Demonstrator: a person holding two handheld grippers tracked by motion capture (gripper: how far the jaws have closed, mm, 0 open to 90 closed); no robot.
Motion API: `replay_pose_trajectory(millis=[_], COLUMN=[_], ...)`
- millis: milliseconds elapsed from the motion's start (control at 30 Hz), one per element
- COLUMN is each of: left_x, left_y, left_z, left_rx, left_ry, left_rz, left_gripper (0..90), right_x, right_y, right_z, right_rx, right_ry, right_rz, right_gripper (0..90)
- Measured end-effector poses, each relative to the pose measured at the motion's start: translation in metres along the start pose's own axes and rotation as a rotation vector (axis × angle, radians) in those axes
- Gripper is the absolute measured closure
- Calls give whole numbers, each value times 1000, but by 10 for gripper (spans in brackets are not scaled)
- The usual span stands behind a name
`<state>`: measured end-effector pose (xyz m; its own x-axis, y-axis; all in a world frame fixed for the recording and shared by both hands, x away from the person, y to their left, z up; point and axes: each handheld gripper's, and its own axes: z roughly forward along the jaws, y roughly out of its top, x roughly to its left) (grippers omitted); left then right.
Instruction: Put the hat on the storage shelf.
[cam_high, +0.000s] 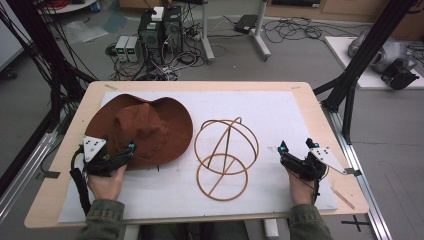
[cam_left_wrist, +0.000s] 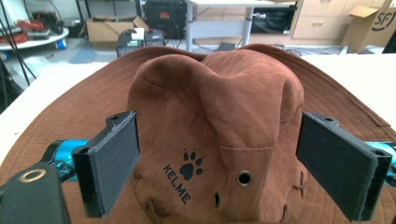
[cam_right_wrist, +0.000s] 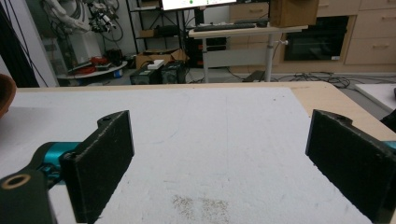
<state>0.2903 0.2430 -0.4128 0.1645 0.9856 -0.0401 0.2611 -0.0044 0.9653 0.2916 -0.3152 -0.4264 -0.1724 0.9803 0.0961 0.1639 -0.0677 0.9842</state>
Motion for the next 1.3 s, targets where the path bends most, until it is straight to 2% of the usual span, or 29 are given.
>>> replay_pose_trajectory(millis=[100,200,300,400,500,533,600,633,667,700,833,867,900,967,1067,1167,1233,1267,1300], left_x=[-3,-6,-6,-9,-9,-10,-9,-9,-8,-8,-9,-9,-9,-8,-10,-10,-10,-10,-10], left_y=[1,2,4,6,6,6,5,5,4,4,3,3,3,4,4,4,5,6,6], left_z=[4,14,21,27,28,28,30,30,31,31,30,29,29,28,28,28,26,24,24], left_rx=[17,58,96,127,129,156,185,185,205,210,200,201,201,170,161,154,139,114,114], left_ry=[14,44,35,46,46,48,26,26,-4,-12,-37,-39,-39,-59,-74,-71,-74,-70,-70], left_rz=[5,12,-7,-2,0,5,-10,-10,-33,-32,53,61,61,43,52,56,56,55,55], left_gripper=[138,146,155,178,224,328,542,635,751,865,877,878,878,878,878,878,878,878,878], right_x=[-1,-1,-1,-1,-1,-1,-2,-2,-2,-2,-2,-1,-1,-1,-1,-1,-1,-1,-1], right_y=[0,0,0,0,0,0,1,1,1,1,1,1,1,0,0,0,0,0,0], right_z=[0,1,0,0,0,-1,-1,-1,-1,-1,-1,0,0,0,0,0,0,0,0], right_rx=[-4,0,-10,-15,-10,-15,-22,-23,-24,-24,-19,-19,-19,-15,-14,-15,-14,-11,-11], right_ry=[-2,0,-5,-9,-9,-7,-6,-4,-3,-3,-3,-2,-2,0,0,-1,0,0,0], right_rz=[-1,7,6,3,8,14,20,23,25,25,20,18,18,16,13,13,13,13,13], right_gripper=[69,69,69,69,69,69,69,69,69,69,69,69,69,69,69,69,69,69,69])
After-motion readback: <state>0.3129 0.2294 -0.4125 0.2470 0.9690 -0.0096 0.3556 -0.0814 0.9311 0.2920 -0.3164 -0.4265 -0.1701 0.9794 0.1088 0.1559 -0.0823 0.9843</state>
